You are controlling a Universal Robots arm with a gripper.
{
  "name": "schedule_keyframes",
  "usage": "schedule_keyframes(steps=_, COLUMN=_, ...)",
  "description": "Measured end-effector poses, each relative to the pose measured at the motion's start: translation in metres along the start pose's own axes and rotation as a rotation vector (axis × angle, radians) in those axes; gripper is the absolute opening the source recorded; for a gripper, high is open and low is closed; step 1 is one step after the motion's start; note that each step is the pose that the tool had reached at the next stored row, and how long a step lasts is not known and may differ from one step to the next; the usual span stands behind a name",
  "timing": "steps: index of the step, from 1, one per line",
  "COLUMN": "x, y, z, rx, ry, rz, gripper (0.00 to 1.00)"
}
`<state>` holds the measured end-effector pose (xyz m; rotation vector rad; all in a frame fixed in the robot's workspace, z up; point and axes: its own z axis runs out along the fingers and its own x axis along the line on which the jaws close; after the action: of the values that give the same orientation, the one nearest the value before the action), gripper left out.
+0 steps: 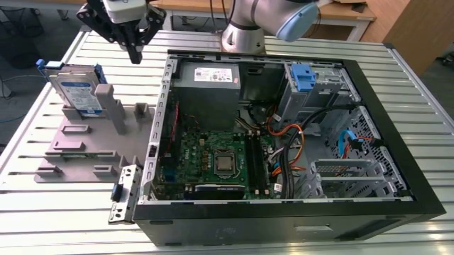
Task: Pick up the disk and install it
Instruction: 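Reach for the disk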
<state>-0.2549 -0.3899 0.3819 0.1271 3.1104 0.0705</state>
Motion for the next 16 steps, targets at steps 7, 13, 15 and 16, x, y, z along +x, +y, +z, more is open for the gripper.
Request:
schedule_keyframes(steps=7, x=0.0114, y=0.0029, z=0.0021, rx=-0.0009, ry=0.0001, rz=0.003, gripper=0.11)
schedule_keyframes(steps=13, x=0.0205, y=0.0069, z=0.0043, rx=-0.0018, ry=-0.0001, rz=0.006, gripper=0.11)
schedule_keyframes(steps=15, x=0.0243, y=0.008, z=0.0051, rx=-0.0022, ry=-0.0002, rz=0.007, gripper=0.11)
schedule_keyframes(steps=16, x=0.0263, y=0.0085, z=0.0054, rx=-0.0023, ry=-0.0001, rz=0.008, gripper=0.11)
